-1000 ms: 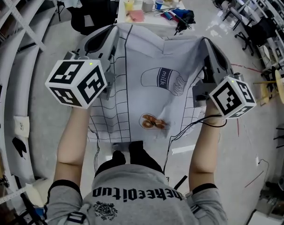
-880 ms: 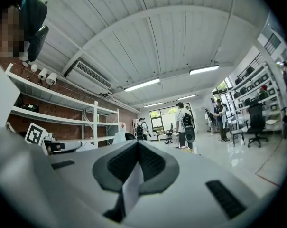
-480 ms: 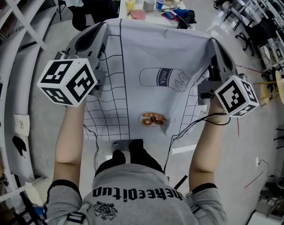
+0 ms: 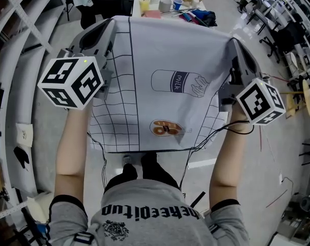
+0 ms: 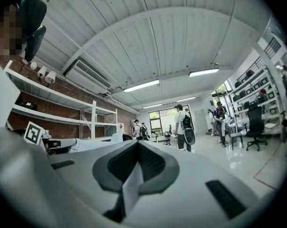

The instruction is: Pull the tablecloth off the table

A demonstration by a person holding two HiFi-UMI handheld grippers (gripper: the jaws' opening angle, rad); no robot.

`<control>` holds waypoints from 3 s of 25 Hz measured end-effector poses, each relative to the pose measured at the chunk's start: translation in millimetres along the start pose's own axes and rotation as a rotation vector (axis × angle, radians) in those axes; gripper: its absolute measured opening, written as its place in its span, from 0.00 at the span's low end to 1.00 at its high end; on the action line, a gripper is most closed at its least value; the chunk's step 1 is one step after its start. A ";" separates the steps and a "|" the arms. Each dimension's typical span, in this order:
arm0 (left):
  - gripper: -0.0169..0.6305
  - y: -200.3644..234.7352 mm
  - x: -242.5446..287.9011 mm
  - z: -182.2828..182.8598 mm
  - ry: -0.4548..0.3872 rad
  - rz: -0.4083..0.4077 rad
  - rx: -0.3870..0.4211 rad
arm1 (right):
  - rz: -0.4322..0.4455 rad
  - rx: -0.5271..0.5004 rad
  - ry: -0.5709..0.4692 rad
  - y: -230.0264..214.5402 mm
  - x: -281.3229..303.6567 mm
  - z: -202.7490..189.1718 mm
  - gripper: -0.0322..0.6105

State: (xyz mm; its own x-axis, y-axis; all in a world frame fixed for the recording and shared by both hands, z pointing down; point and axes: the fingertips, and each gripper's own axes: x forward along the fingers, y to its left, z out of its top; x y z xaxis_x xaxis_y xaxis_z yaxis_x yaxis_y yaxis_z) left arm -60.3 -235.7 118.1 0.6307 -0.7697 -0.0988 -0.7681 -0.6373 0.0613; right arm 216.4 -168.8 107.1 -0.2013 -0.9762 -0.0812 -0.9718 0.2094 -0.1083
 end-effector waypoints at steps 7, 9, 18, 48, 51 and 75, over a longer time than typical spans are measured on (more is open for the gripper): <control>0.05 20.4 34.3 25.2 -0.027 0.028 0.080 | 0.030 -0.046 -0.019 -9.2 43.9 20.8 0.06; 0.05 26.7 45.7 30.5 -0.033 0.036 0.100 | 0.039 -0.051 -0.024 -13.9 59.9 26.1 0.06; 0.05 48.3 94.0 69.1 -0.084 0.087 0.172 | 0.078 -0.094 -0.089 -30.9 122.9 72.5 0.06; 0.05 -20.5 -70.2 -24.4 -0.021 -0.135 0.021 | -0.012 -0.029 -0.013 33.2 -46.8 -25.0 0.06; 0.05 -37.8 -96.9 -36.4 -0.002 -0.165 0.014 | -0.050 -0.023 0.000 40.6 -81.1 -41.6 0.06; 0.05 -161.2 -300.2 -204.7 0.235 0.002 -0.059 | 0.042 0.092 0.219 71.9 -290.2 -215.6 0.07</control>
State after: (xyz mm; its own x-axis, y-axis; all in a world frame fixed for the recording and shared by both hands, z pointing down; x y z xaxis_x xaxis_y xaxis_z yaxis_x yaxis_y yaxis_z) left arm -103.3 90.4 341.2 0.6428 -0.7540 0.1352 -0.7661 -0.6315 0.1199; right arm 178.5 117.2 336.5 -0.2731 -0.9534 0.1286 -0.9487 0.2447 -0.2003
